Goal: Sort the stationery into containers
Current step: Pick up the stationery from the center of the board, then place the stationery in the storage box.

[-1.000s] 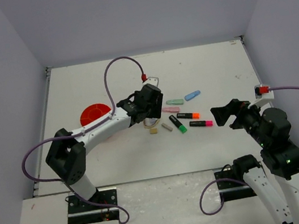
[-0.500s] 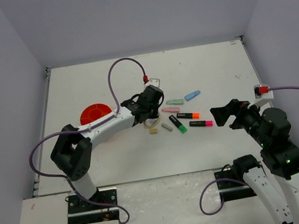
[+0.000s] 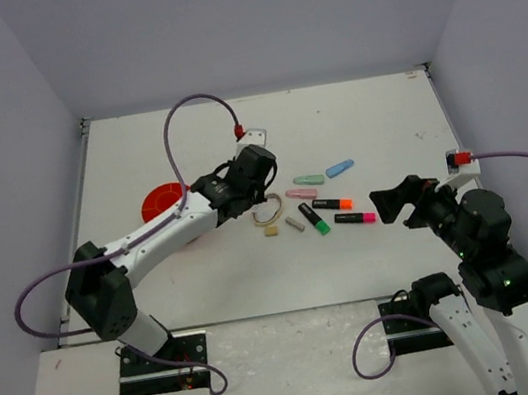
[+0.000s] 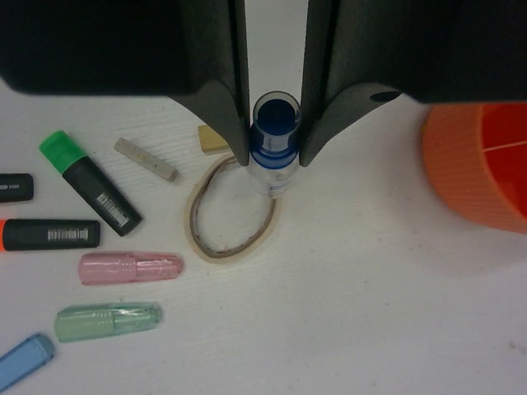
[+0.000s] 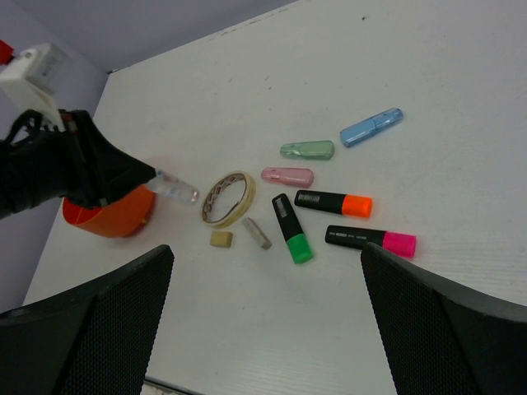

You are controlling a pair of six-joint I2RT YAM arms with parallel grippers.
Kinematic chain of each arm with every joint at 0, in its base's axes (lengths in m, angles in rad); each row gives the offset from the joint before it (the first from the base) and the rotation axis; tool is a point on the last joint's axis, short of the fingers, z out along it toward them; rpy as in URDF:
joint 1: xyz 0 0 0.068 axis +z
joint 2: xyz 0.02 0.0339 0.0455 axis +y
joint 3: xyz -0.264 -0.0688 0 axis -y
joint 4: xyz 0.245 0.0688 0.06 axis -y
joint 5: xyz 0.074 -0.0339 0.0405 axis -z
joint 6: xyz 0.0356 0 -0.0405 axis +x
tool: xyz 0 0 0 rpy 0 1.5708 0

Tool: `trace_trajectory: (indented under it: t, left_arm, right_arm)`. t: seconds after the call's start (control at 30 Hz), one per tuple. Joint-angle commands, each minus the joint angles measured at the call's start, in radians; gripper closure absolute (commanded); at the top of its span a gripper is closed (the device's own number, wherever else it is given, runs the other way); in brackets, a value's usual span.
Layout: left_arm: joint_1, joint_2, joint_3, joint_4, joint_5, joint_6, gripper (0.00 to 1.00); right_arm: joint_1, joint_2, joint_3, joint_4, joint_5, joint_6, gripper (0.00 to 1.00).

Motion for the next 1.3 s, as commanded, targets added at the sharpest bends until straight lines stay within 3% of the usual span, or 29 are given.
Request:
trace_trajectory:
  t: [0.0,0.17,0.23,0.5,0.67,1.27]
  left_arm:
    - [0.022,-0.176,0.117,-0.143,-0.249,-0.028,1.00]
    - [0.185,-0.275,0.116,-0.208,-0.254,-0.019,1.00]
    - [0.323,-0.336,0.079,-0.210,-0.237,-0.004,1.00]
    - [0.549,-0.414,0.016,-0.167,-0.143,0.045,1.00]
    - [0.591,-0.389,-0.016,-0.143,-0.076,0.037,1.00]
    - [0.634,-0.324,-0.161,-0.044,-0.047,-0.038,1.00]
  right_arm:
    - [-0.003,0.021,0.008,0.033,-0.026,-0.019,0.01]
    - [-0.003,0.022,0.007,0.035,-0.030,-0.019,0.01]
    - [-0.003,0.020,0.008,0.034,-0.032,-0.018,0.01]
    - [0.002,0.018,0.008,0.031,-0.037,-0.023,0.01]
    - [0.005,0.010,0.004,0.032,-0.033,-0.021,0.01]
    - [0.014,0.013,-0.002,0.037,-0.039,-0.022,0.01]
